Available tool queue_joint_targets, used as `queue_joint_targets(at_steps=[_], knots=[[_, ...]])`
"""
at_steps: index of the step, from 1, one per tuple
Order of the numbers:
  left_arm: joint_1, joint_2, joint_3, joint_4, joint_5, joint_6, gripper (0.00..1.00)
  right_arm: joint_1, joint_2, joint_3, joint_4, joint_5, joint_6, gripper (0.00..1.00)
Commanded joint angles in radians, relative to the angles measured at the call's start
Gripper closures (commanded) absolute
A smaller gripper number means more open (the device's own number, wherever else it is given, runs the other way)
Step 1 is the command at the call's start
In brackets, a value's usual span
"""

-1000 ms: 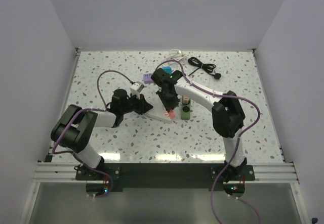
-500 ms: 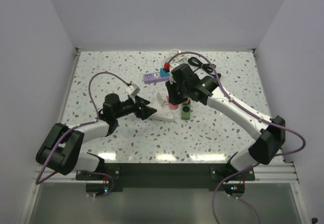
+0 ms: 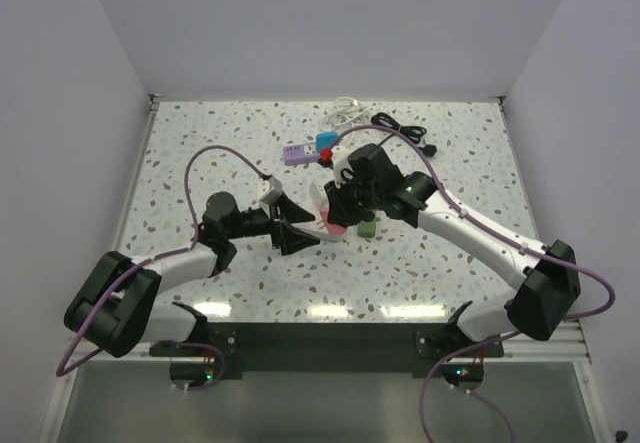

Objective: Insert the plug

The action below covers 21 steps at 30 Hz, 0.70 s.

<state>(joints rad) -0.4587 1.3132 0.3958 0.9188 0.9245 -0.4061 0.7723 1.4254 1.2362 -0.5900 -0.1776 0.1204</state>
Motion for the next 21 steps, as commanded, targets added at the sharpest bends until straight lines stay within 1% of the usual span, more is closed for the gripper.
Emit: queue_joint_targets(at_steps=[1, 5, 15, 18, 19, 21], knots=[[-0.014, 0.003, 0.037, 0.034, 0.047, -0.004, 0.22, 0.005, -0.066, -0.007, 0.081, -0.095, -0.048, 1.00], [-0.024, 0.026, 0.048, 0.029, 0.050, -0.003, 0.22, 0.004, -0.079, -0.024, 0.084, -0.164, -0.076, 1.00], [-0.044, 0.054, 0.075, 0.028, 0.040, 0.000, 0.24, 0.005, -0.083, -0.046, 0.078, -0.266, -0.116, 1.00], [-0.051, 0.063, 0.083, 0.029, 0.050, 0.004, 0.33, 0.005, -0.086, -0.050, 0.076, -0.276, -0.116, 1.00], [-0.051, 0.069, 0.083, 0.031, 0.062, 0.006, 0.39, 0.005, -0.089, -0.052, 0.075, -0.280, -0.116, 1.00], [-0.055, 0.075, 0.078, 0.040, 0.076, 0.009, 0.45, 0.005, -0.092, -0.052, 0.075, -0.286, -0.145, 1.00]])
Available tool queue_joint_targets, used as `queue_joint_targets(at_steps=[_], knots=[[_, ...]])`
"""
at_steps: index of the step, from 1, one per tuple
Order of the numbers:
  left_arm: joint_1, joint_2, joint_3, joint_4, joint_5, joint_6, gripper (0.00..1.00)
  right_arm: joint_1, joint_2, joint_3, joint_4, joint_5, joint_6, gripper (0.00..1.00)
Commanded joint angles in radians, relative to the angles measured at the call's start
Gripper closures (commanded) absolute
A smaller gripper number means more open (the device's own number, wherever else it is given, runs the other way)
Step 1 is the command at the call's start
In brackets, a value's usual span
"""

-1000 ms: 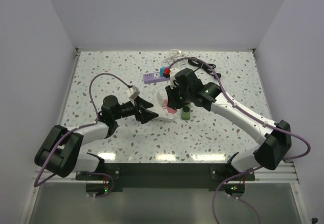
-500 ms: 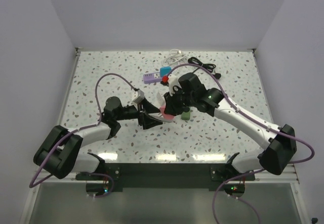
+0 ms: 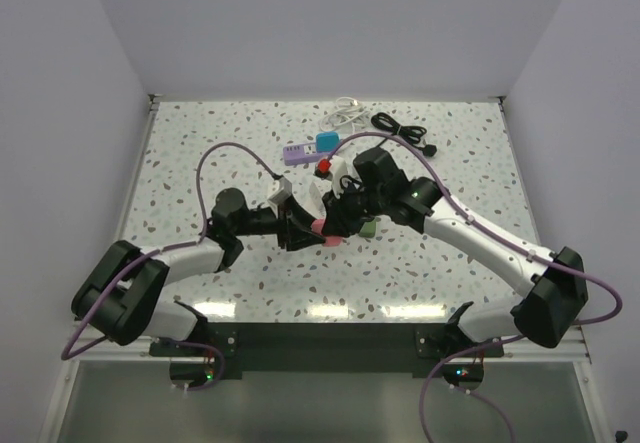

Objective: Insert the plug

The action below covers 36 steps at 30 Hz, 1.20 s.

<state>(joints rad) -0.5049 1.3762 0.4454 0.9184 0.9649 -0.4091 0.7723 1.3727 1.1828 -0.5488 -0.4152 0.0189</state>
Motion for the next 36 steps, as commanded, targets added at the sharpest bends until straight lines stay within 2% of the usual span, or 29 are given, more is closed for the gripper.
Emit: queue_joint_targets(at_steps=[1, 9, 10, 12, 13, 20, 26, 30, 36], knots=[[-0.011, 0.017, 0.027, 0.042, 0.052, 0.013, 0.51, 0.004, -0.041, 0.001, 0.033, -0.053, -0.046, 1.00], [-0.029, 0.024, -0.014, 0.115, 0.138, 0.023, 0.73, 0.002, -0.024, 0.037, 0.024, -0.072, -0.069, 1.00], [-0.032, 0.024, -0.025, 0.134, 0.153, 0.015, 0.81, 0.001, -0.011, 0.050, 0.021, -0.085, -0.080, 1.00], [-0.037, 0.024, -0.033, 0.189, 0.170, -0.010, 0.88, -0.001, 0.008, 0.066, 0.018, -0.108, -0.083, 1.00], [-0.041, 0.023, -0.040, 0.201, 0.179, -0.016, 1.00, -0.004, 0.017, 0.073, 0.015, -0.115, -0.086, 1.00], [-0.103, -0.003, -0.080, 0.361, 0.265, -0.051, 1.00, -0.028, 0.065, 0.120, 0.052, -0.160, -0.051, 1.00], [-0.124, -0.046, -0.080, 0.330, 0.258, -0.025, 1.00, -0.034, 0.063, 0.100, 0.113, -0.201, -0.027, 1.00], [-0.132, -0.045, -0.092, 0.384, 0.238, -0.071, 1.00, -0.038, 0.066, 0.081, 0.145, -0.214, 0.012, 1.00], [-0.147, -0.016, -0.135, 0.703, 0.281, -0.264, 1.00, -0.048, 0.066, 0.046, 0.237, -0.241, 0.076, 1.00]])
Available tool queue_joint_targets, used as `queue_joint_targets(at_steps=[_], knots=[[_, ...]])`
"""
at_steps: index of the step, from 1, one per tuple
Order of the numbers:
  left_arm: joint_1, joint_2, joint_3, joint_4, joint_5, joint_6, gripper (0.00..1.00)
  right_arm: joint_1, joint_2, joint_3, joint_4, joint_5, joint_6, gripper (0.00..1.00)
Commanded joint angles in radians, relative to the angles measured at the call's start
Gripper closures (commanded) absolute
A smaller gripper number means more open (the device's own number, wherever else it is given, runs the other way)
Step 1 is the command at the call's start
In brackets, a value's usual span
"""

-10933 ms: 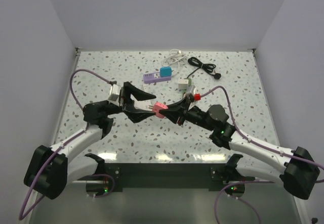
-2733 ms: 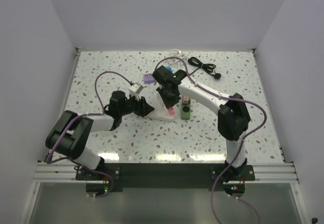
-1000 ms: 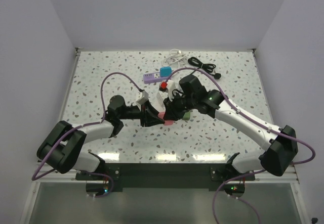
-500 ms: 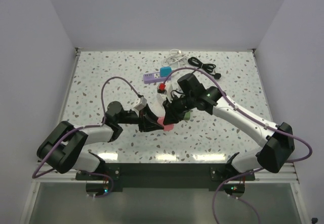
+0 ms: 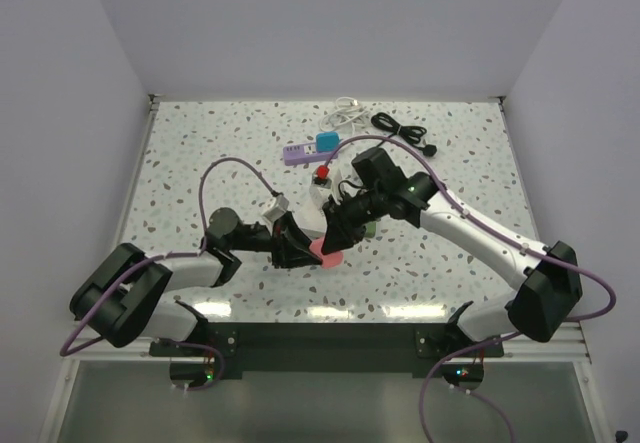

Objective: Insert the plug

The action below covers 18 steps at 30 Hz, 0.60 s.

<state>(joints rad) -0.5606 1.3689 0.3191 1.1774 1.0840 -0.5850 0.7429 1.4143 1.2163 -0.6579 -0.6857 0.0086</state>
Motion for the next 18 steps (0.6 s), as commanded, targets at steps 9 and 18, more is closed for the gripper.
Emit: queue_joint_targets(at_steps=[9, 18], knots=[[-0.093, 0.010, -0.003, 0.516, 0.117, -0.164, 1.00, -0.020, 0.023, -0.012, 0.403, 0.018, 0.126, 0.98], [-0.093, 0.002, 0.000, 0.538, -0.061, -0.256, 1.00, -0.020, -0.098, -0.135, 0.553, 0.096, 0.235, 0.51]])
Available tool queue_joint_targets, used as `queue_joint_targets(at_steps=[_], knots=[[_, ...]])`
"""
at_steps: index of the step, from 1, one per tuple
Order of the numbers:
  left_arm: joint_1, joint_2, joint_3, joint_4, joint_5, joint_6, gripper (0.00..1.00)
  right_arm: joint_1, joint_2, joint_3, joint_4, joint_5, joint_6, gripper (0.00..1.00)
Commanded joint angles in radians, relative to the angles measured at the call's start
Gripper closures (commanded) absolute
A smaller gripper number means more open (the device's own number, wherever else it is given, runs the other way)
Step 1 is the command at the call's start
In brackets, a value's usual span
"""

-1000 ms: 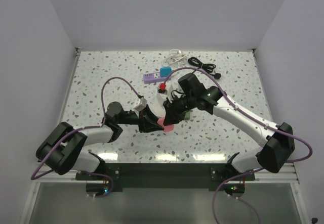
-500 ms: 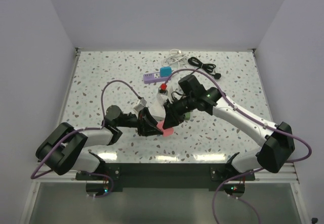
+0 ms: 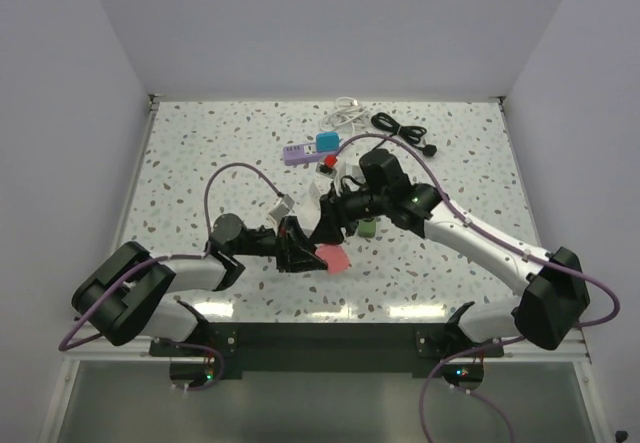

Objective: Insert the plug

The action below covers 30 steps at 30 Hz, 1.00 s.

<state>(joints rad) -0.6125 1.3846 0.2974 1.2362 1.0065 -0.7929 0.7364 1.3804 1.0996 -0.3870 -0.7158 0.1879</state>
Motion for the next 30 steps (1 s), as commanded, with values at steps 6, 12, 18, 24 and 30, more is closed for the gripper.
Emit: queue_joint_targets(at_steps=[6, 12, 18, 24, 30], knots=[[-0.041, -0.018, 0.043, 0.482, -0.008, -0.078, 1.00, -0.014, -0.164, -0.096, 0.290, 0.211, 0.064, 0.39], [-0.041, -0.022, 0.066, 0.385, -0.051, -0.059, 1.00, -0.014, -0.335, -0.197, 0.324, 0.280, 0.079, 0.36], [-0.039, -0.021, 0.085, 0.327, -0.069, -0.043, 1.00, -0.014, -0.461, -0.274, 0.297, 0.312, 0.076, 0.28], [-0.039, -0.024, 0.097, 0.287, -0.078, -0.025, 1.00, -0.011, -0.492, -0.310, 0.290, 0.256, 0.079, 0.28], [-0.039, -0.030, 0.108, 0.272, -0.078, -0.019, 1.00, -0.012, -0.480, -0.339, 0.292, 0.187, 0.081, 0.29]])
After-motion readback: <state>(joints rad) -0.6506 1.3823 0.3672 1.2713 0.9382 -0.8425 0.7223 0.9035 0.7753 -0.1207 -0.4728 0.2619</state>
